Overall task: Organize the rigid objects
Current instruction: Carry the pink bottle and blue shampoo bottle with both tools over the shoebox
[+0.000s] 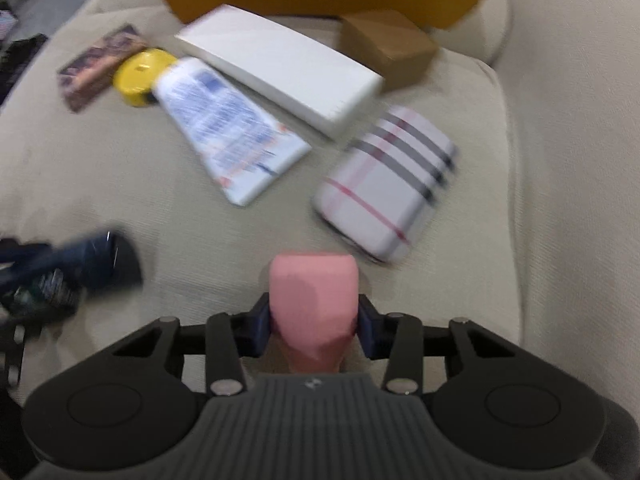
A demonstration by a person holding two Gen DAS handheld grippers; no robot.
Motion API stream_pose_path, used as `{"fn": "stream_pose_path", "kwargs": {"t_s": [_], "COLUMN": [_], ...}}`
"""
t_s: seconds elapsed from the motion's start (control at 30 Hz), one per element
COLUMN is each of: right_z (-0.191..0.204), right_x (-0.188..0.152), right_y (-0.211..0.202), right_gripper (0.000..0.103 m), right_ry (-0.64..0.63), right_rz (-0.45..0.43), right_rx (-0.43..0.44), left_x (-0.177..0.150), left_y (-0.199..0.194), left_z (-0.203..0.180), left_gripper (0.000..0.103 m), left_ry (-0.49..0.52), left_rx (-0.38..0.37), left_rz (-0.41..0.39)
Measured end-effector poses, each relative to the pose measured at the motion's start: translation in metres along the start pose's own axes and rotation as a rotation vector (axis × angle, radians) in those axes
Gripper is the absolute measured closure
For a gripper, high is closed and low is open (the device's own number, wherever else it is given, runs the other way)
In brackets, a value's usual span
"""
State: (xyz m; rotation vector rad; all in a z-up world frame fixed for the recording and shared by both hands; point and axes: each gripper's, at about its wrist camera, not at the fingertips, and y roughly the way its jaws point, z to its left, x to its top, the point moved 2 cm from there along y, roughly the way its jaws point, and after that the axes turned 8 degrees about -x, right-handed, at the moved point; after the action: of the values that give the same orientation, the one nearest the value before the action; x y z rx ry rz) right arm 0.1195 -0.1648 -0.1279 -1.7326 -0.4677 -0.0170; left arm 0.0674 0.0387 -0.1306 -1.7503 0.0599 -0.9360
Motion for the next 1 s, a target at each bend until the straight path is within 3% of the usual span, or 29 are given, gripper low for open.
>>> {"fn": "stream_pose_path", "kwargs": {"t_s": [0.17,0.43,0.6,1.0], "right_z": [0.033,0.062,0.051,0.049], "right_x": [0.006,0.015,0.01,0.007], "right_y": [-0.007,-0.005,-0.001,0.0], "right_gripper": [0.061,0.06,0.06,0.061], "right_ry": [-0.064,-0.133,-0.098,-0.068], "right_rz": [-0.088,-0.157,-0.155,-0.168], "right_rx": [0.091,0.035,0.076,0.087], "left_x": [0.004,0.01,0.008,0.009], "left_y": [-0.002,0.01,0.011,0.0], "left_z": [0.026,0.021,0.023,0.017], "left_gripper": [0.062,0.06,0.061,0.064], "left_ry": [-0.151,-0.147,-0.165,-0.153], "left_rx": [0.071,0.125,0.135,0.15], "left_rz": [-0.061,-0.087,-0.119,-0.139]}}
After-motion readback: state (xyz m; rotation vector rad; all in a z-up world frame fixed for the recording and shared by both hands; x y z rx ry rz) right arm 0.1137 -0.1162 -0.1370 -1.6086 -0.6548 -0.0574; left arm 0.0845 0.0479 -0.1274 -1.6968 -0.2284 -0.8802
